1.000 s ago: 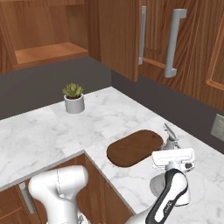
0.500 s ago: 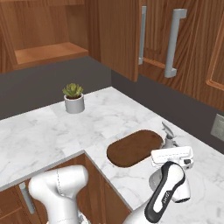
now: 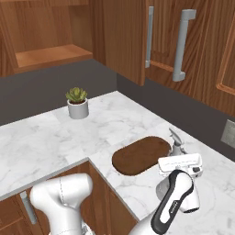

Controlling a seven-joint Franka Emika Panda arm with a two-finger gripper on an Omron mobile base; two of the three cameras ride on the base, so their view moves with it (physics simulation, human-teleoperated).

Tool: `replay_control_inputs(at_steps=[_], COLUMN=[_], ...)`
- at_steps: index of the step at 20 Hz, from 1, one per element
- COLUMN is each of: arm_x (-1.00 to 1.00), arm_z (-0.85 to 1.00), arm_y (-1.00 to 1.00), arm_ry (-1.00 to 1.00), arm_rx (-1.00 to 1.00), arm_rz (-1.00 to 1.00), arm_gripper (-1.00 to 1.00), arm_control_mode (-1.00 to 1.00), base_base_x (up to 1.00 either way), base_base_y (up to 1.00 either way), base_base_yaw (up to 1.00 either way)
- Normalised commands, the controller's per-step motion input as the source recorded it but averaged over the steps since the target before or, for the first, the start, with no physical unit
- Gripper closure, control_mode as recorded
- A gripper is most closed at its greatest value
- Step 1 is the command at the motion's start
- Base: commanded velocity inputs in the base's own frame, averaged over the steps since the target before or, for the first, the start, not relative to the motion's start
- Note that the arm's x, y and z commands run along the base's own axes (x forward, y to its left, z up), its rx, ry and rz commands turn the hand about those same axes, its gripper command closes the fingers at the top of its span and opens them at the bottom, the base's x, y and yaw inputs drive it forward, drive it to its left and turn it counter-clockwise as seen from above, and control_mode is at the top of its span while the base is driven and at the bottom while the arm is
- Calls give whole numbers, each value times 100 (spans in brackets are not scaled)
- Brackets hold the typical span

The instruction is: Grab the spray bottle from the cabinet, then place it next to the cutting board for sanitizing. Then grab the dish brush from the countertop next to the sink and place it next to the cutting board.

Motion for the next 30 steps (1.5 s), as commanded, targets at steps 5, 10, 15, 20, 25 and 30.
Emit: replay_control_inputs(at_steps=[5,10,15,20,25,30], arm_x=[0,0,0,-5,-63,-81], arm_z=[-1,-1,-1,0,15,82], arm_y=[0,0,0,0,-1,3], arm_ry=[-1,0,-5,-11,-10,4], arm_rx=[0,0,0,0,0,1], arm_rz=[0,0,0,0,-1,0], arm_gripper=[-100,-100,-100,-100,-100,-100], arm_control_mode=[-100,-100,-100,-100,-100,-100], base_base_x=[0,0,0,0,0,0], base_base_y=[0,0,0,0,0,0], base_base_yaw=[0,0,0,0,0,0])
